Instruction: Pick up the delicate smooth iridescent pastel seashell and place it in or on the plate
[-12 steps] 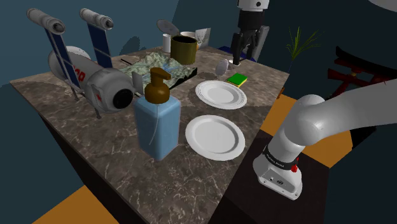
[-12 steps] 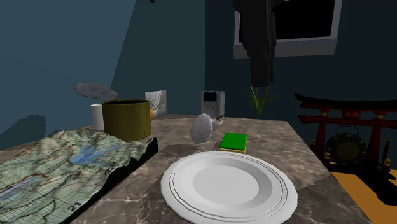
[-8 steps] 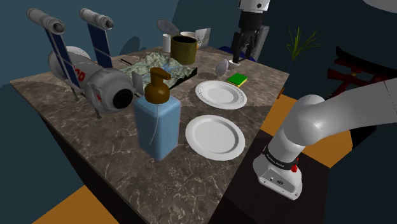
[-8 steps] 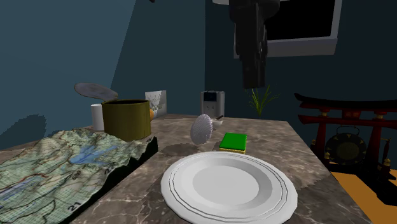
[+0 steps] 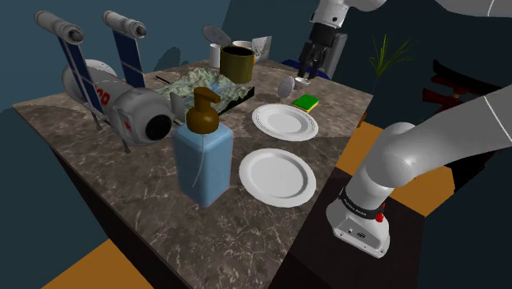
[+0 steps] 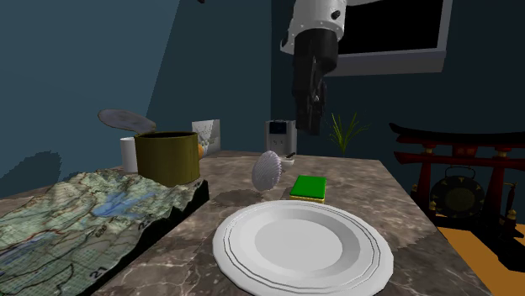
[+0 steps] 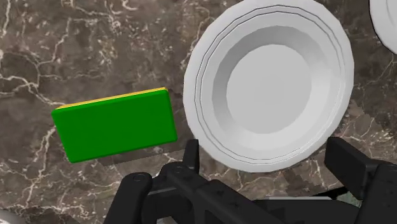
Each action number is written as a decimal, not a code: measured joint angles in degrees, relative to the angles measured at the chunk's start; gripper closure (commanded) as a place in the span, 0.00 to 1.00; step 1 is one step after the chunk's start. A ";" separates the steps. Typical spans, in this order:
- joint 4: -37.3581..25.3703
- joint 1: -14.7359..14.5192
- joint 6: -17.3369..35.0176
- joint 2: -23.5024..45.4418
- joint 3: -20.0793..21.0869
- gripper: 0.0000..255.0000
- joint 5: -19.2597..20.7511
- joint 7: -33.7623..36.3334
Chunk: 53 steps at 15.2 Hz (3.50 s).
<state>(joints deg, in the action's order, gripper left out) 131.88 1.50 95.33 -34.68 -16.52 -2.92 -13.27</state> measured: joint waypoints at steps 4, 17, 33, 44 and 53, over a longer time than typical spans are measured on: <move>-2.78 -0.94 3.45 6.56 -7.94 0.00 -4.20 -9.06; -9.40 -4.54 7.83 25.83 -21.89 0.00 -20.87 -30.26; -7.70 -4.86 9.75 25.92 -21.50 1.00 -21.40 -30.55; -11.36 -4.77 5.46 24.14 -21.01 1.00 -20.00 -27.55; -16.88 -4.79 -0.27 22.92 -20.64 1.00 -19.08 -24.40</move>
<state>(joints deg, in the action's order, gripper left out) 115.00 -3.29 95.07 -11.75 -37.16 -22.01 -37.66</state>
